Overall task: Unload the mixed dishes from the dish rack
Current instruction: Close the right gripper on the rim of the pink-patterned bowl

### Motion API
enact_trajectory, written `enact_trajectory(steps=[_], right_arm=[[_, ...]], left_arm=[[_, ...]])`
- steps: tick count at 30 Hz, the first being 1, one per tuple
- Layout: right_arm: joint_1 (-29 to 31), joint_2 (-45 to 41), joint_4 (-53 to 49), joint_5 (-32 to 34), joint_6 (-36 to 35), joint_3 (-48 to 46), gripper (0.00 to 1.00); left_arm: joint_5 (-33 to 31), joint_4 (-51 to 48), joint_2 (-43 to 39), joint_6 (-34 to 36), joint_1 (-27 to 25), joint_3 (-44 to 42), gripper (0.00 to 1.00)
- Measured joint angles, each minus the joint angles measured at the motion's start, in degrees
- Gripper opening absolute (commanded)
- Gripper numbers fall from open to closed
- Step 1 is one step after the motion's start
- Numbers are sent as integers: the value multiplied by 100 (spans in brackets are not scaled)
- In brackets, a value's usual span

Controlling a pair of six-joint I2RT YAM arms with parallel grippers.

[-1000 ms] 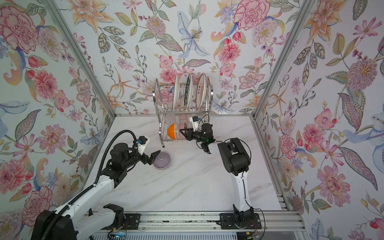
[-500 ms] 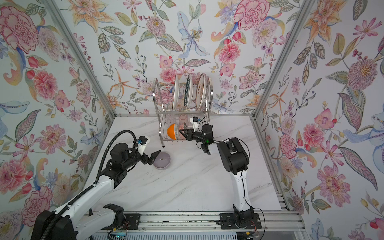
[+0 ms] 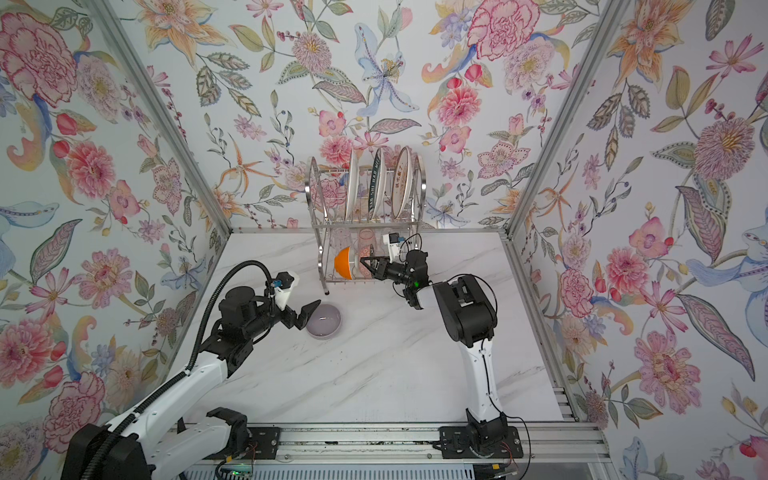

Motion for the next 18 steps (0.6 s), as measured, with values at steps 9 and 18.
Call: enact_trajectory(steps=[9,18], right_arm=[[-9,166,345,2,396,131,0],[-9,238,586,7,684,170,0]], left_arm=[[0,2,0,-2,0,0,99],[-2,2,-2,0,0,0,99]])
